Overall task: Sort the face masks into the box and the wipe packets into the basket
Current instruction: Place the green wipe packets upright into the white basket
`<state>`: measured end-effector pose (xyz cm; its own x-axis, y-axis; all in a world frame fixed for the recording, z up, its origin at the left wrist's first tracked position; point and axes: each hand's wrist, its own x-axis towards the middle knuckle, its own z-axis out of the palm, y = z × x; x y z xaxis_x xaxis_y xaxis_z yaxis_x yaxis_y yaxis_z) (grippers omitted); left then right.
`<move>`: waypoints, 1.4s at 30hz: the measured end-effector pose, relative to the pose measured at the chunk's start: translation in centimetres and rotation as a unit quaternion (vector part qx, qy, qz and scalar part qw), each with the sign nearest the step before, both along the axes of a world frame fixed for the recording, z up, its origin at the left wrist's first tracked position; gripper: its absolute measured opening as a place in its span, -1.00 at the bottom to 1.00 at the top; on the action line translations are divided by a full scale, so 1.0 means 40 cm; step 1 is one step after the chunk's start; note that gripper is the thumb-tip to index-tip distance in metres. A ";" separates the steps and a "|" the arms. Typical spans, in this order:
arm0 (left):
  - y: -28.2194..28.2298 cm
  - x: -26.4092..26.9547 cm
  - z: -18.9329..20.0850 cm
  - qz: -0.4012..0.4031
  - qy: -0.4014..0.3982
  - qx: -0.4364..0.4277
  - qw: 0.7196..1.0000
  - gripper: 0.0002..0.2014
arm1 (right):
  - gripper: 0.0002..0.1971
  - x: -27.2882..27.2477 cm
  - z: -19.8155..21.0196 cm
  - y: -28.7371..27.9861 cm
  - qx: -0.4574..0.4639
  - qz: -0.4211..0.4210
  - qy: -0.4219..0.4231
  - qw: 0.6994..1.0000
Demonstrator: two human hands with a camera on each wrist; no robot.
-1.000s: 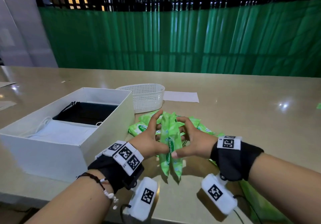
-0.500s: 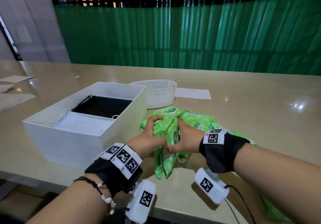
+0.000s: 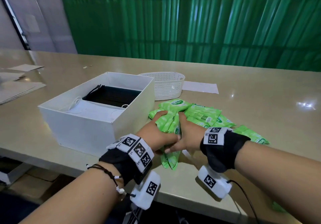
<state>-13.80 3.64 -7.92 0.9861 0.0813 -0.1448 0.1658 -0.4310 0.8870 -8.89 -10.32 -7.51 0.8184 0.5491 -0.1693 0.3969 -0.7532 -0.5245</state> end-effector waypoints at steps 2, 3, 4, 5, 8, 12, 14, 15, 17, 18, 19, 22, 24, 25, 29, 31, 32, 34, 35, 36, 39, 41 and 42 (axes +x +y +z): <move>0.002 0.005 0.002 0.008 -0.027 -0.002 1.000 -0.19 | 0.24 0.003 0.005 -0.014 0.038 0.007 -0.005 0.999; 0.003 0.009 0.005 0.010 -0.040 -0.006 0.999 -0.20 | 0.24 0.004 0.009 -0.022 0.063 0.017 -0.008 0.998; 0.008 0.012 0.012 0.015 -0.054 -0.013 0.998 -0.23 | 0.27 0.002 0.015 -0.030 0.096 0.027 -0.006 0.995; 0.013 0.013 0.023 0.019 -0.073 -0.021 0.997 -0.30 | 0.31 0.002 0.019 -0.038 0.140 0.030 0.000 0.990; 0.038 0.019 0.080 0.046 -0.125 -0.042 0.990 -0.53 | 0.17 0.031 0.011 -0.056 0.283 -0.002 0.011 0.959; 0.071 0.010 0.191 0.067 -0.184 -0.078 0.978 -0.84 | -0.03 0.062 0.032 -0.073 0.415 -0.052 0.012 0.908; 0.080 0.007 0.232 0.077 -0.205 -0.096 0.971 -0.92 | 0.05 0.067 0.042 -0.078 0.414 -0.051 0.005 0.909; 0.084 0.009 0.244 0.084 -0.212 -0.108 0.968 -0.89 | 0.04 0.071 0.046 -0.076 0.415 -0.048 0.009 0.909; 0.090 0.026 0.252 0.097 -0.209 -0.151 0.961 -0.78 | 0.10 0.079 0.061 -0.062 0.439 -0.045 0.055 0.896; 0.089 0.036 0.251 0.102 -0.202 -0.168 0.959 -0.69 | 0.15 0.079 0.074 -0.055 0.453 -0.038 0.088 0.886; 0.085 0.045 0.251 0.110 -0.195 -0.178 0.958 -0.55 | 0.16 0.074 0.091 -0.045 0.463 -0.023 0.120 0.878; 0.061 0.078 0.241 0.118 -0.159 -0.207 0.958 -0.16 | -0.12 0.046 0.147 -0.013 0.452 0.032 0.164 0.876; 0.048 0.102 0.231 0.109 -0.139 -0.222 0.959 -0.05 | -0.31 0.044 0.175 0.003 0.451 0.024 0.137 0.881; 0.045 0.111 0.232 0.098 -0.134 -0.219 0.961 -0.01 | -0.31 0.051 0.183 0.009 0.452 0.013 0.114 0.884; 0.034 0.102 0.282 0.020 -0.157 -0.203 0.966 -0.34 | -0.25 0.090 0.202 0.009 0.430 0.005 0.059 0.901; 0.040 0.113 0.304 0.022 -0.170 -0.192 0.966 -0.23 | -0.39 0.113 0.211 0.001 0.419 -0.008 0.038 0.907; 0.045 0.130 0.310 0.026 -0.175 -0.198 0.964 -0.10 | -0.48 0.131 0.214 -0.005 0.431 -0.028 0.042 0.901; 0.051 0.153 0.323 0.026 -0.177 -0.230 0.957 0.00 | -0.53 0.174 0.224 -0.024 0.456 -0.095 0.060 0.883; 0.050 0.156 0.334 0.022 -0.171 -0.258 0.950 -0.06 | -0.54 0.199 0.226 -0.039 0.440 -0.130 0.055 0.887; 0.051 0.162 0.342 0.020 -0.171 -0.285 0.943 -0.18 | -0.58 0.223 0.224 -0.056 0.392 -0.158 0.040 0.905; 0.056 0.198 0.350 0.045 -0.153 -0.335 0.929 -0.28 | -0.77 0.298 0.201 -0.118 0.113 -0.176 -0.096 0.973; 0.069 0.238 0.343 0.070 -0.136 -0.362 0.920 -0.09 | -0.72 0.330 0.196 -0.134 -0.036 -0.160 -0.157 0.974; 0.079 0.264 0.335 0.078 -0.134 -0.375 0.914 -0.07 | -0.65 0.342 0.196 -0.132 -0.081 -0.151 -0.171 0.970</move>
<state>-3.25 6.79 5.49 0.9793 0.2003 0.0281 -0.0933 0.3241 0.9414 4.79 -15.60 0.34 0.9613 0.2647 0.0768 0.2756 -0.9240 -0.2650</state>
